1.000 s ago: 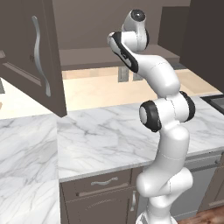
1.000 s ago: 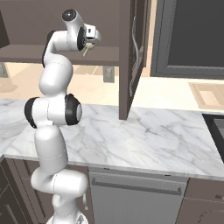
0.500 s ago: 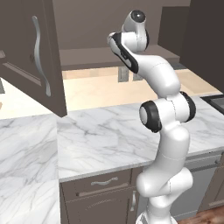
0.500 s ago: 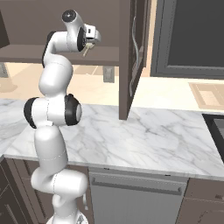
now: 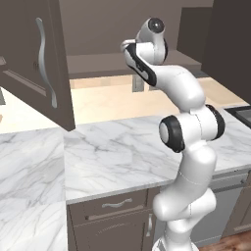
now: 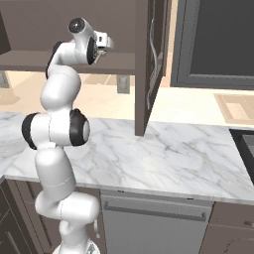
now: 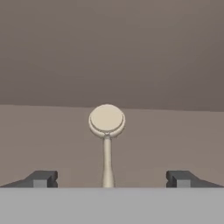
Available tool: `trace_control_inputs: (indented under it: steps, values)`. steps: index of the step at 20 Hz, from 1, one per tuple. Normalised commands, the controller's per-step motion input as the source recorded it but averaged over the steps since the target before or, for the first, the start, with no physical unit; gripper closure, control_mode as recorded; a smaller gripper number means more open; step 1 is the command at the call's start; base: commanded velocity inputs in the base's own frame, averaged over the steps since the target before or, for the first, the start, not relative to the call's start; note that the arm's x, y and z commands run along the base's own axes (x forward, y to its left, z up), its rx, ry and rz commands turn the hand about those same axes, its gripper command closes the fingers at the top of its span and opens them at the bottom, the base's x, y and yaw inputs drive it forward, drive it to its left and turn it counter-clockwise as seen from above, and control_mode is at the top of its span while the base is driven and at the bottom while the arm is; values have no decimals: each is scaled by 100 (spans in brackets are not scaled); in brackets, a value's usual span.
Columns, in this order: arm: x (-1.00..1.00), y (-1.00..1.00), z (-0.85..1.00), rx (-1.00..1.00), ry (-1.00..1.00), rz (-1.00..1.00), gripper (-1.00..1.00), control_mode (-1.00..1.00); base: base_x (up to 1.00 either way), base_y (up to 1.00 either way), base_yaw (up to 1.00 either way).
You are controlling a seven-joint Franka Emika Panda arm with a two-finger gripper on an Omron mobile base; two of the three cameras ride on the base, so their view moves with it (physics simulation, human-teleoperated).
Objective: Pick up the dish brush and dish brush from the sink, and place them back in the cabinet, and close the cabinet doors.
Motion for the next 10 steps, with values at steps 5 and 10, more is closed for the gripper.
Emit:
trace_control_inputs:
  steps: [5,10]
  values:
    - [-43,0,0,0,-3,0,-100,-100,0,0,0]
    - [-72,0,10,0,-1,0,-100,-100,0,0,0]
